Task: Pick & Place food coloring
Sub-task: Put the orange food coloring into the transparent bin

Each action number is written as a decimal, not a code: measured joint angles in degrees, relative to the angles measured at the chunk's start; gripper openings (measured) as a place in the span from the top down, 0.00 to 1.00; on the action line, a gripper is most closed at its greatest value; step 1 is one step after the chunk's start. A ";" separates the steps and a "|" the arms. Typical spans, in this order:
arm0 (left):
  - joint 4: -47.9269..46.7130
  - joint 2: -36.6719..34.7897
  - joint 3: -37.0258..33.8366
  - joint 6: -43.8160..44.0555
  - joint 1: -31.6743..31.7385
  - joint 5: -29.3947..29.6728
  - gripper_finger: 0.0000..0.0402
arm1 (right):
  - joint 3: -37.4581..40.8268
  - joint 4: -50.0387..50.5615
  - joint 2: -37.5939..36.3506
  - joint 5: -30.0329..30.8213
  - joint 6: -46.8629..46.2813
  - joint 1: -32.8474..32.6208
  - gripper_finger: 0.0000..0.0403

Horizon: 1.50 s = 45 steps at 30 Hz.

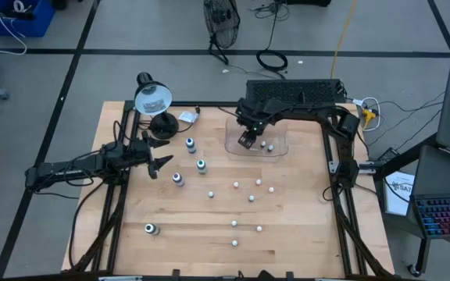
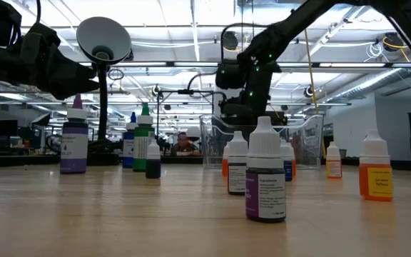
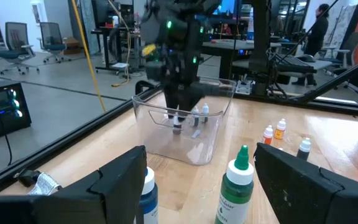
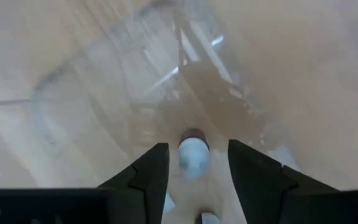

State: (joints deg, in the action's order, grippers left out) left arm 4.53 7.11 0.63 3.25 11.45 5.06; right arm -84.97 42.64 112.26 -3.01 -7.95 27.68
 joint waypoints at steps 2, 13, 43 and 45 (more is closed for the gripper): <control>-0.02 0.00 0.02 0.00 0.02 0.00 0.26 | 0.00 0.14 -2.00 0.00 -0.38 0.00 0.61; -0.01 0.00 0.01 0.00 0.00 0.00 0.26 | 1.67 16.67 -19.10 1.92 -13.60 -14.56 0.64; -0.02 -0.02 0.00 0.00 0.02 0.00 0.26 | 35.01 -9.30 -26.83 3.17 -35.32 -37.88 0.66; -0.02 -0.02 0.02 0.00 -0.01 0.00 0.26 | 35.21 -11.40 -26.83 3.25 -35.32 -37.88 0.66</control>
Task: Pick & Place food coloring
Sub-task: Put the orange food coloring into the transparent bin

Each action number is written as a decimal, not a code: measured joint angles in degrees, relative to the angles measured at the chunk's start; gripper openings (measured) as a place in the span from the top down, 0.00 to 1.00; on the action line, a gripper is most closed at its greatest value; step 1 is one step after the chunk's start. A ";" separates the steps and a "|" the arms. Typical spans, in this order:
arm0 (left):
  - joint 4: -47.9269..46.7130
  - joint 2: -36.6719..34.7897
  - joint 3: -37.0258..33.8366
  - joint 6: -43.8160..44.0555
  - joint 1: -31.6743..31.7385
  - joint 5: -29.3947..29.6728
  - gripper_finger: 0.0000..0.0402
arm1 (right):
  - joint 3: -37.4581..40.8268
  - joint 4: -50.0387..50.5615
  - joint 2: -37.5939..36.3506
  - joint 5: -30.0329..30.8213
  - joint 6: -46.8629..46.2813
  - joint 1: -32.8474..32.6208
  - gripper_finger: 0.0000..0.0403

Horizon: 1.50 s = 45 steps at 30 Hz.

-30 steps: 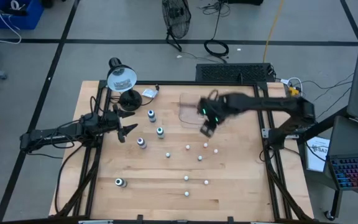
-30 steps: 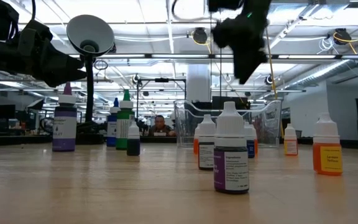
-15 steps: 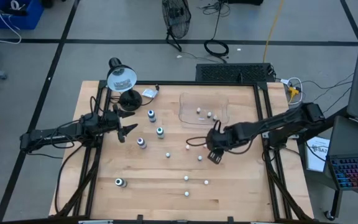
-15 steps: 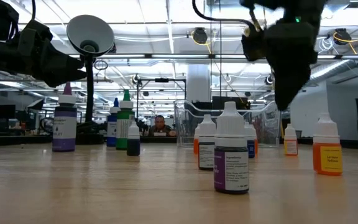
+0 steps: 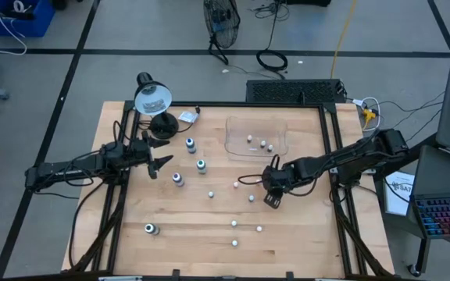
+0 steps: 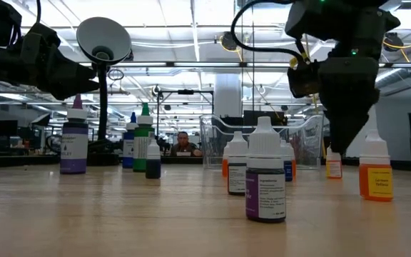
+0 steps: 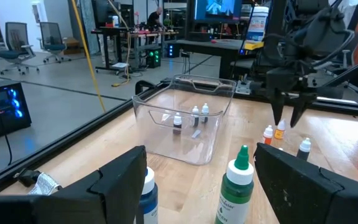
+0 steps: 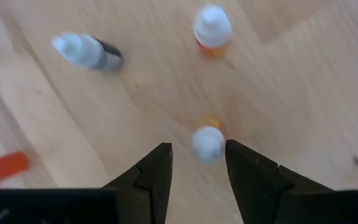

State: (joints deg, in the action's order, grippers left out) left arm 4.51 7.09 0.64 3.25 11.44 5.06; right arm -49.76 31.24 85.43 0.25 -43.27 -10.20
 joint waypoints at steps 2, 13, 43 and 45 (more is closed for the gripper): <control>0.00 0.00 -0.01 0.01 0.02 0.00 0.26 | 0.05 -1.15 0.00 1.14 0.20 0.00 0.67; 0.00 0.00 -0.02 0.00 0.01 0.00 0.26 | 0.09 -1.20 2.31 2.72 4.20 0.00 0.72; 0.00 0.02 -0.02 0.00 0.00 0.00 0.26 | -1.27 -1.88 0.75 2.42 5.16 0.00 0.88; 0.00 0.01 -0.02 0.00 0.00 0.00 0.26 | -3.24 -1.58 -0.81 2.57 6.48 0.04 0.88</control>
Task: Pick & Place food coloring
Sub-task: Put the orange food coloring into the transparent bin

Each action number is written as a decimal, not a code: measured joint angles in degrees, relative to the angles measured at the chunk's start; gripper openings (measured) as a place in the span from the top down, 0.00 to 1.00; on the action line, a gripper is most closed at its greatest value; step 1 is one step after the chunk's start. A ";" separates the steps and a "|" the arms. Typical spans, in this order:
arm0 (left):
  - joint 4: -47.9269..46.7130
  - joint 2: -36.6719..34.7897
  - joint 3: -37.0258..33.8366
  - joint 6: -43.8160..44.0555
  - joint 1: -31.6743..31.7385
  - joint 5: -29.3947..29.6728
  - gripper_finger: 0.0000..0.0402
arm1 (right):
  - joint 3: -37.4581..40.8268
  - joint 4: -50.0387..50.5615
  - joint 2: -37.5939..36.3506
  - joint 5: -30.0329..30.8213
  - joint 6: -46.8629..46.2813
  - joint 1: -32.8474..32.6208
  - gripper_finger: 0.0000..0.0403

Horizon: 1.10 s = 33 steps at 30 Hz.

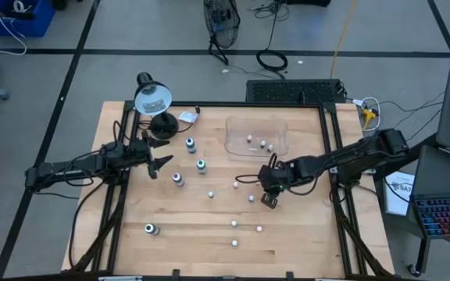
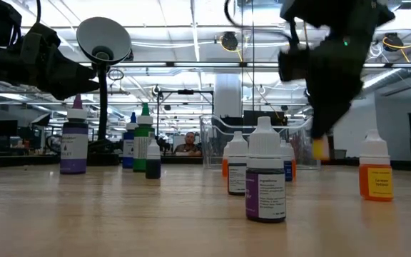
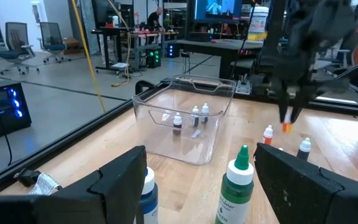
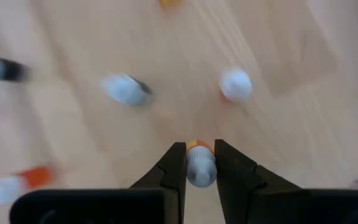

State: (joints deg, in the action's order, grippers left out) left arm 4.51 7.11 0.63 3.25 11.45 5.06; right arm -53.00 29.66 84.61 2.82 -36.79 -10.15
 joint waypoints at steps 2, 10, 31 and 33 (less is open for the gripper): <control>0.00 0.00 0.02 0.00 0.01 0.00 0.26 | -2.42 1.61 -1.50 1.07 1.74 0.31 0.88; 0.02 0.00 0.00 0.00 0.00 0.00 0.26 | -19.34 9.83 -3.05 9.45 14.53 5.58 0.88; 0.00 -0.01 0.01 0.01 0.01 -0.02 0.26 | -30.51 18.96 21.60 1.30 28.14 26.49 0.88; 0.02 -0.01 0.00 0.02 0.01 -0.02 0.26 | -30.51 18.17 23.56 1.30 28.30 26.71 0.88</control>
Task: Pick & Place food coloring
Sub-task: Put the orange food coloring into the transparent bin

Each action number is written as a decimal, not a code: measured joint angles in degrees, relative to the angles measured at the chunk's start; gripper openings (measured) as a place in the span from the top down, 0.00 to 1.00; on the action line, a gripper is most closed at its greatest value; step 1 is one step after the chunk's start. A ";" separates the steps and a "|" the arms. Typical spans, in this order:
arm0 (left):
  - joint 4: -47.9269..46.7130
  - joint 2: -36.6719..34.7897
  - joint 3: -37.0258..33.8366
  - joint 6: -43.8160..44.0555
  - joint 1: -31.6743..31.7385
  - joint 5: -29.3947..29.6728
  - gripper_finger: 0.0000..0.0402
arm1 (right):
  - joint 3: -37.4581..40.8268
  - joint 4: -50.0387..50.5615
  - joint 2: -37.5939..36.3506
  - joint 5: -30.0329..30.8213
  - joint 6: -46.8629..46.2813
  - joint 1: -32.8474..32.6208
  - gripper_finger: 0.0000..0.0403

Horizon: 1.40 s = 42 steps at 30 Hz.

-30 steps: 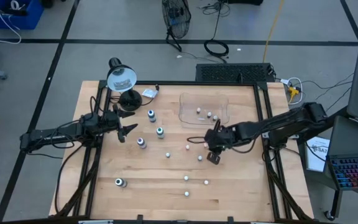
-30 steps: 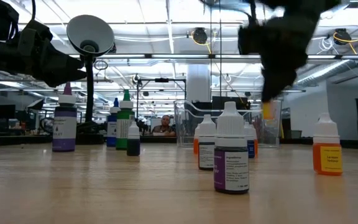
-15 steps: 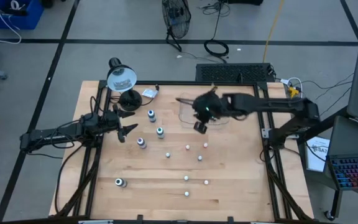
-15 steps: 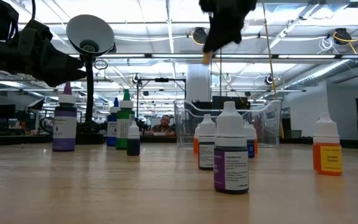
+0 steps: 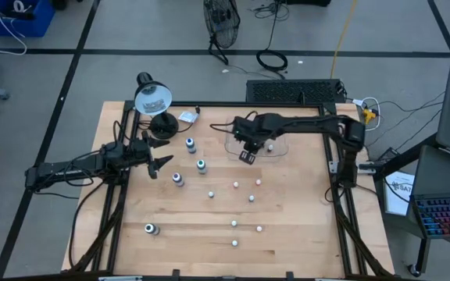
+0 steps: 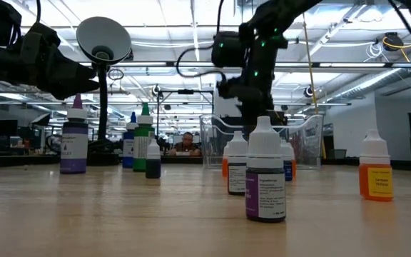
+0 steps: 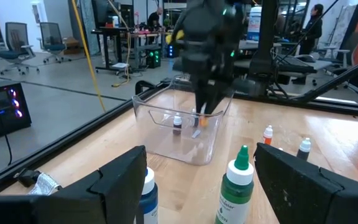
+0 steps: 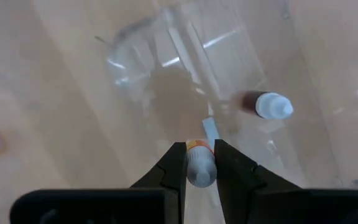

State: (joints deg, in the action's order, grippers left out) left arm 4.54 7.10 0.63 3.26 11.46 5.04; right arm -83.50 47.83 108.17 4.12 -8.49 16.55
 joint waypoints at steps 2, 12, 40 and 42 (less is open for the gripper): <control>-0.02 0.01 0.01 -0.02 -0.01 0.02 0.26 | 0.00 -0.48 1.44 0.02 0.01 0.05 0.88; 0.00 0.00 0.00 -0.02 0.00 0.02 0.26 | 3.15 -8.26 2.61 -2.83 -0.01 0.31 0.88; 0.00 0.00 0.02 -0.02 0.00 0.02 0.26 | 4.50 -9.62 -14.12 -0.41 -2.60 -3.76 0.67; 0.00 0.02 0.00 -0.02 -0.01 0.00 0.26 | 4.50 -9.43 -17.38 -3.32 -2.52 -6.55 0.67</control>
State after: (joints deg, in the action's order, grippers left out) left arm 4.53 7.11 0.62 3.25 11.45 5.04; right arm -79.00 38.40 90.79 0.80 -11.01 10.00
